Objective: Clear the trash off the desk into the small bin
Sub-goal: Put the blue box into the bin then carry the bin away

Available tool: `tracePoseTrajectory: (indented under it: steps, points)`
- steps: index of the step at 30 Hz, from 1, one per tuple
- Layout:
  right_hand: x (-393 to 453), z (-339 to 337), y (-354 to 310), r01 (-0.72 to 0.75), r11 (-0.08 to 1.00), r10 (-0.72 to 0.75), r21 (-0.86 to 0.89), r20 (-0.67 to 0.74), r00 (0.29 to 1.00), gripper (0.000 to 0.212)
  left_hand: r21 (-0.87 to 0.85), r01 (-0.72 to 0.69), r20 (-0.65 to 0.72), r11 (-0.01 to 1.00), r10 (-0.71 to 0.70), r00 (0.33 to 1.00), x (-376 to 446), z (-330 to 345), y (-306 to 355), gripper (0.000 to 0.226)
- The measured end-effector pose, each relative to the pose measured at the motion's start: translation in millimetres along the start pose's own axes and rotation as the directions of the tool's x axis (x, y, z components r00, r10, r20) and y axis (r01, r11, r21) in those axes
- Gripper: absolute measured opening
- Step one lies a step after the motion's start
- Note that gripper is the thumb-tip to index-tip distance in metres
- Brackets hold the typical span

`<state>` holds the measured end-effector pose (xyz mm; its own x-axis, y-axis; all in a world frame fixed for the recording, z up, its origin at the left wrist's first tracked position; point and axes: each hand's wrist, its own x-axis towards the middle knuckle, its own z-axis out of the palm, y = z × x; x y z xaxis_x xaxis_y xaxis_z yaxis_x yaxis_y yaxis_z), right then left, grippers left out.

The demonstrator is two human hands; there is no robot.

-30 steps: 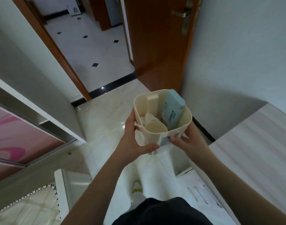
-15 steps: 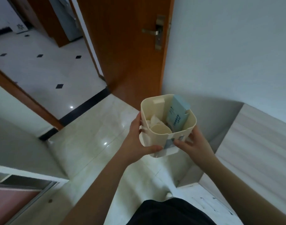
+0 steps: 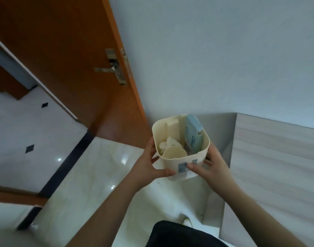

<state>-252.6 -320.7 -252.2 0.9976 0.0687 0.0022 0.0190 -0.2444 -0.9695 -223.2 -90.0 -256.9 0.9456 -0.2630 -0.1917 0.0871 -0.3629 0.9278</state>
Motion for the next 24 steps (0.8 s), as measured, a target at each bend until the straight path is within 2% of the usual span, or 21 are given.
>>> tracePoseTrajectory:
  steps: [7, 12, 16, 19, 24]
  points:
    - [36, -25, 13, -0.040, 0.999, 0.042, 0.021, -0.120, 0.992, 0.080, -0.068, 0.023, 0.100, 0.997, -0.016, 0.995, 71, 8, 5, 0.121]
    - [53, -41, 27, -0.124, 0.990, 0.137, 0.071, -0.213, 0.967, 0.080, -0.080, 0.023, 0.221, 0.997, -0.005, 0.975, 123, 25, 3, 0.124]
    - [72, -44, 29, -0.178, 0.982, 0.191, 0.070, -0.312, 0.931, 0.076, -0.084, -0.023, 0.316, 0.996, 0.048, 0.948, 167, 27, 2, 0.123]
    - [89, -43, 32, -0.241, 0.966, 0.257, 0.089, -0.379, 0.889, 0.083, -0.092, -0.056, 0.384, 0.994, 0.087, 0.919, 200, 24, 6, 0.129]
    - [120, -39, 32, -0.295, 0.951, 0.304, 0.093, -0.455, 0.837, 0.080, -0.077, -0.093, 0.449, 0.993, 0.117, 0.886, 244, 15, 20, 0.136]
